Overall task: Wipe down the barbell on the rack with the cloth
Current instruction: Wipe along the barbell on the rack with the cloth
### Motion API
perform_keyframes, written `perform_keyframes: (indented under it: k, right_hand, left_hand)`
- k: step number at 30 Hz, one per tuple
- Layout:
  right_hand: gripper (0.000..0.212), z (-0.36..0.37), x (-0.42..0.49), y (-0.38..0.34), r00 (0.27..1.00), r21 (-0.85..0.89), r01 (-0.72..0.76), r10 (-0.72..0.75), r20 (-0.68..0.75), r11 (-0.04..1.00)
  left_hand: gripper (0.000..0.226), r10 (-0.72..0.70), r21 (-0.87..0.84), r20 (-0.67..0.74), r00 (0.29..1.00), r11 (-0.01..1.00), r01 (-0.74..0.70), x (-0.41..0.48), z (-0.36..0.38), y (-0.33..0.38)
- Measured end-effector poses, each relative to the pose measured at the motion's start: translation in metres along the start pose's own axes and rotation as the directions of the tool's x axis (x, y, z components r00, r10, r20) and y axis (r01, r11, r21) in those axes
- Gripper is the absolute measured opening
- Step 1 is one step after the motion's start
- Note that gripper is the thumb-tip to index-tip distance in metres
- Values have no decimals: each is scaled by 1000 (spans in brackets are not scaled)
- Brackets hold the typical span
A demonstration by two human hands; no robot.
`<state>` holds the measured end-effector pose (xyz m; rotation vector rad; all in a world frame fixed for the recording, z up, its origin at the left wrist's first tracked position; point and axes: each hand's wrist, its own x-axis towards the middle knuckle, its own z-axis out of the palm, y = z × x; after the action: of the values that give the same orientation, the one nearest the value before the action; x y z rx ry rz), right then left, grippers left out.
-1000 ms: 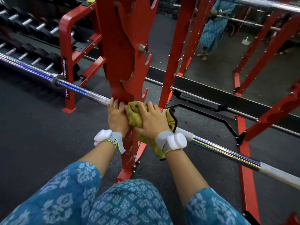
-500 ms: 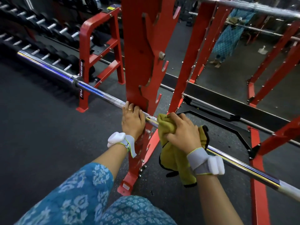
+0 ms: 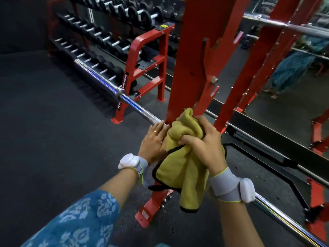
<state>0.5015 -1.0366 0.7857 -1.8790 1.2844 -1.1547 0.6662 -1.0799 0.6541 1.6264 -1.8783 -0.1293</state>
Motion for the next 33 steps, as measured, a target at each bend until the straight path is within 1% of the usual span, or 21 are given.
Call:
perform_keyframes:
  k: [1,3,4,6,9,10,12,14,15,16,18,19,21,23,25,26,29,30,32,33]
  right_hand:
    - [44,2,-1,-2,1000,10,5,-5,4,1000]
    - [46,14,-2,-5,1000,-14,14,-14,21,1000]
    - [47,24,0,-8,999,-49,26,-25,22,998]
    - [50,41,2,-5,999,-145,41,-39,21,989]
    - [56,68,11,1,998,-267,40,-50,-30,963]
    - [59,85,17,-1,997,-290,17,-39,-71,957]
    - [64,103,22,-3,991,-344,-15,-31,-129,939]
    - [67,104,25,2,984,-414,-40,-37,-176,909]
    - [70,115,29,4,973,-486,-87,-31,-228,870]
    - [73,114,33,9,962,-560,-147,-13,-272,816]
    - [78,131,39,14,941,-692,-297,77,-331,658]
    - [79,134,39,19,936,-741,-333,112,-333,583]
    - [77,157,38,24,927,-806,-362,91,-363,468]
    - [76,167,38,30,916,-823,-386,68,-395,417]
    - [75,179,42,28,901,-808,-413,61,-429,419]
    - [74,177,43,27,897,-802,-423,67,-437,422]
    - [61,190,51,16,876,-771,-474,142,-460,425]
    - [57,194,54,14,880,-782,-472,163,-447,407]
    - [54,203,65,10,909,-811,-415,219,-353,412]
    - [54,203,70,8,924,-828,-378,224,-309,415]
  left_hand:
    - [49,-15,-5,-28,1000,1000,15,0,-2,-5]
    - [50,-24,-68,-19,1000,997,23,0,-10,-9]
    - [50,-16,-104,-31,999,994,12,4,-18,-10]
    - [53,-52,-151,-49,997,987,44,8,-27,-9]
    - [55,-88,-128,-37,995,988,83,22,-31,-26]
    - [54,-83,-130,0,997,988,82,31,-37,-42]
    - [57,-33,-117,18,999,993,35,40,-41,-67]
    - [61,-12,-88,2,1000,996,13,46,-44,-75]
    - [62,-23,-89,30,999,996,26,50,-49,-90]
    - [63,-17,-73,26,1000,997,19,51,-52,-91]
    - [65,-5,-78,9,1000,997,6,55,-54,-111]
    - [65,-2,-82,8,1000,997,3,55,-54,-113]
    - [65,40,-96,61,997,995,-34,58,-58,-132]
    - [63,107,-81,71,992,992,-101,58,-60,-142]
    - [63,144,-95,96,985,986,-135,62,-63,-156]
    - [63,161,-94,83,984,984,-153,63,-64,-156]
    - [61,180,-104,81,980,980,-171,68,-67,-165]
    - [61,177,-110,81,981,980,-168,68,-67,-165]
    - [62,184,-118,79,980,978,-174,66,-64,-166]
    - [62,180,-126,67,981,977,-171,67,-63,-163]
